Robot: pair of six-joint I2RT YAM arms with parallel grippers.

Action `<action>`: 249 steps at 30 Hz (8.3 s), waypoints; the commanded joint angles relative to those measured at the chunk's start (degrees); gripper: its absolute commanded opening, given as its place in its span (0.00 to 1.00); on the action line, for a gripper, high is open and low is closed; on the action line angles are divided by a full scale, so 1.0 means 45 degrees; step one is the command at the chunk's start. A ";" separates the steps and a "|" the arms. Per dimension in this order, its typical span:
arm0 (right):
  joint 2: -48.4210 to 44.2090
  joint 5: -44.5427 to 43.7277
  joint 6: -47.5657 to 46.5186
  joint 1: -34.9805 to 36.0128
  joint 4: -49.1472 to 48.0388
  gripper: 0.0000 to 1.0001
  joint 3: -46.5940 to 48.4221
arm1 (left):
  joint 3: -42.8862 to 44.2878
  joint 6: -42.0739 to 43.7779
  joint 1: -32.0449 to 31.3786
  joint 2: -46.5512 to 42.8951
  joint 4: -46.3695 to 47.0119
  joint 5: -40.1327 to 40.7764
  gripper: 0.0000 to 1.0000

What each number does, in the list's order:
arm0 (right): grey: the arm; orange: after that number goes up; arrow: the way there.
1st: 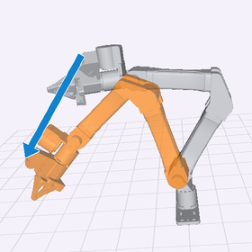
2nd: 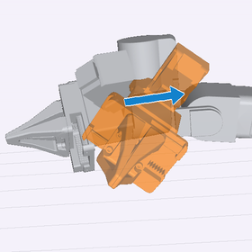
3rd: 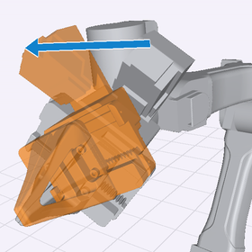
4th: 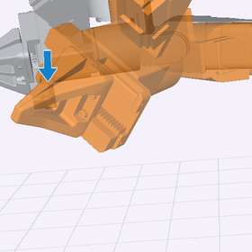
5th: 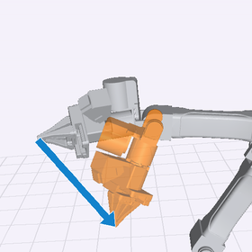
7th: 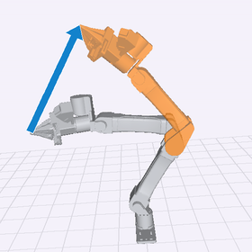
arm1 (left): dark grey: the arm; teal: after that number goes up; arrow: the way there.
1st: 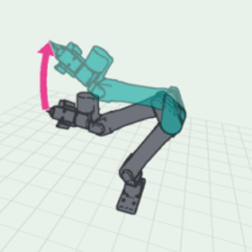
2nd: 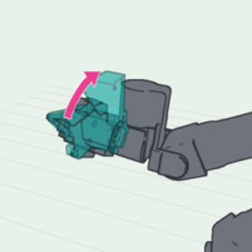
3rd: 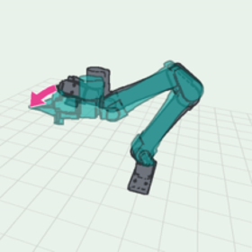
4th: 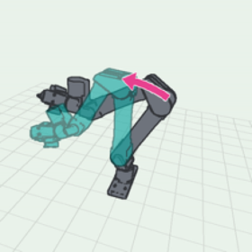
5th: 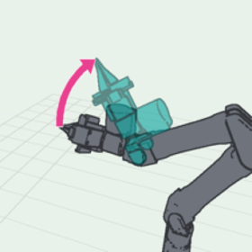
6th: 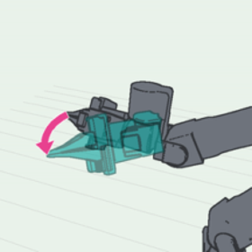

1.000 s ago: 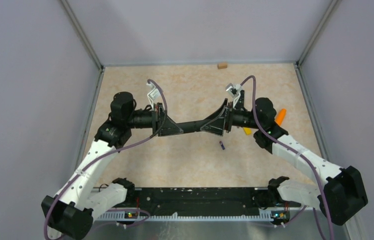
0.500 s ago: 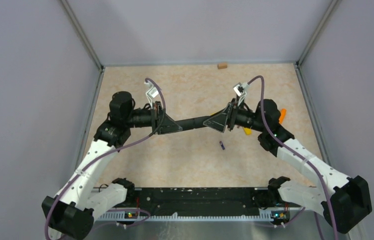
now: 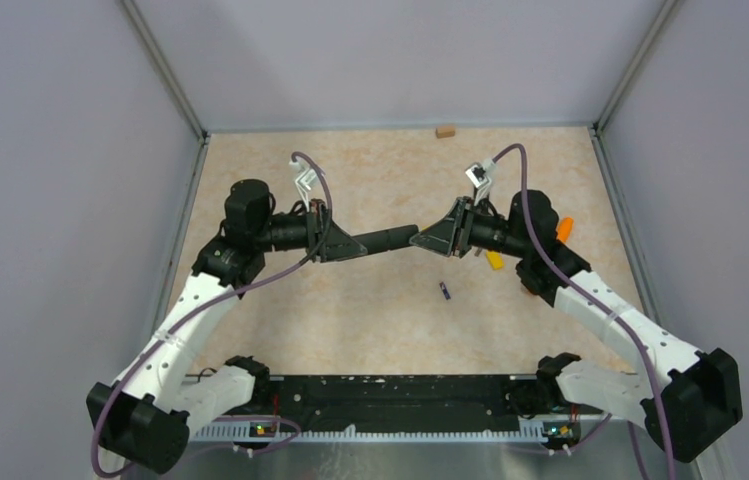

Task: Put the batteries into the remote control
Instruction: Remove the battery cover from the remote control, then place the battery cover at the center of the board, then adjust the remote control, then pick up the battery from the center of the board.

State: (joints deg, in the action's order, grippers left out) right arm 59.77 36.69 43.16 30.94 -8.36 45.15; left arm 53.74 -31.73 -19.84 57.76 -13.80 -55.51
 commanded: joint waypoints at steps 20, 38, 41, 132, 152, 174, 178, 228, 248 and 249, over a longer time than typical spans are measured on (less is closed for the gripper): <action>0.0039 -0.0739 -0.0089 -0.0078 0.0026 0.16 0.0489 | 0.0860 0.0214 0.0131 0.0543 -0.0716 0.0500 0.00; -0.1108 -0.1160 0.1129 -0.0078 -0.2331 0.00 -0.0482 | 0.1370 0.1090 0.0518 0.0842 -0.2583 0.2303 0.00; -0.1441 -0.2160 0.1137 -0.0069 -0.2105 0.00 -0.0725 | 0.1322 0.1247 0.0577 0.0863 -0.3014 0.3591 0.00; -0.0203 -0.4037 0.5262 0.1069 -1.2328 0.00 -0.2764 | -0.1264 -0.7118 0.0333 -0.1783 0.7914 0.1642 0.92; 0.0883 -0.7698 0.6483 0.3122 -1.1611 0.00 -0.2198 | -0.2428 -0.8002 -0.1841 -0.0776 1.0833 0.8342 0.63; -0.0909 -0.7122 0.3259 0.3040 -0.2938 0.71 -0.0846 | -0.2484 -0.3833 -0.1793 -0.1357 0.7555 0.8403 0.00; -0.2051 -0.8508 0.1381 0.2828 0.1159 0.71 -0.0317 | -0.1959 -0.1797 -0.1615 -0.1659 0.4472 0.8602 0.00; 0.5950 -0.9863 -0.3398 0.1729 0.6043 0.48 0.0758 | -0.1316 0.1405 -0.1530 -0.2022 0.2179 0.4178 0.00; 0.7372 -0.9970 -0.4550 0.2387 0.7316 0.25 0.1276 | -0.1201 0.1384 -0.1540 -0.1972 0.2035 0.4470 0.00; 0.7398 -1.0124 -0.4466 0.2383 0.7303 0.20 0.1276 | -0.1199 0.1386 -0.1533 -0.1985 0.2028 0.4506 0.00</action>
State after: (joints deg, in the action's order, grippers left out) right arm 91.09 -8.95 23.53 40.84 23.59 49.91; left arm 45.67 -25.80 -26.92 49.41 -7.11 -35.99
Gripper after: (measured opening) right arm 0.263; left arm 0.187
